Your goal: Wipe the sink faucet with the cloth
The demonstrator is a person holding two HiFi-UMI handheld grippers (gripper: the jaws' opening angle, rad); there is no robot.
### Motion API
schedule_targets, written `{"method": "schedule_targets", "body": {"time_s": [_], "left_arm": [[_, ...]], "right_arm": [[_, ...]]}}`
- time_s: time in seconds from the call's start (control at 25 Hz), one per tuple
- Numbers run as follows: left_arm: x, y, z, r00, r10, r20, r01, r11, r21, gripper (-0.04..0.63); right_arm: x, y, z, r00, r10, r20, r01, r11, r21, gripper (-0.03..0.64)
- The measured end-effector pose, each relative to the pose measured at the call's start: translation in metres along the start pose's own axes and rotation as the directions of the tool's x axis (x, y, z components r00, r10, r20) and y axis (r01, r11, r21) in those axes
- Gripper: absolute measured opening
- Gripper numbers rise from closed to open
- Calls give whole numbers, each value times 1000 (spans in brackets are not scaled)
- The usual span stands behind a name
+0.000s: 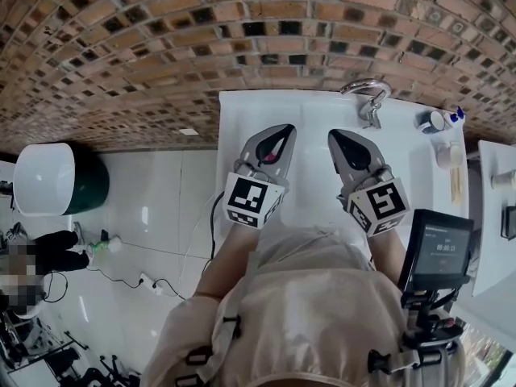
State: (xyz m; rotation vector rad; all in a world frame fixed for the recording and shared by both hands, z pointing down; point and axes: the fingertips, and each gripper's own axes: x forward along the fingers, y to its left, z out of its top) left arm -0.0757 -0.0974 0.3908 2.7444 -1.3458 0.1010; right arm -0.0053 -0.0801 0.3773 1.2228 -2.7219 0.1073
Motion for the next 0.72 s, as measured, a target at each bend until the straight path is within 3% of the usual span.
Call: {"method": "schedule_targets", "body": {"time_s": [0.52,0.72], "left_arm": [[-8,-1,-2,999,-29,19,29,1000,7,3],[5,-11,4,1000,-18,-14,18,1000,18,3]], "right_arm": [[3,12,0,1000,-13,17,13,1000,-15,-14],[-3,-3,7,1000,0,10,0,1000,3,-14]]}}
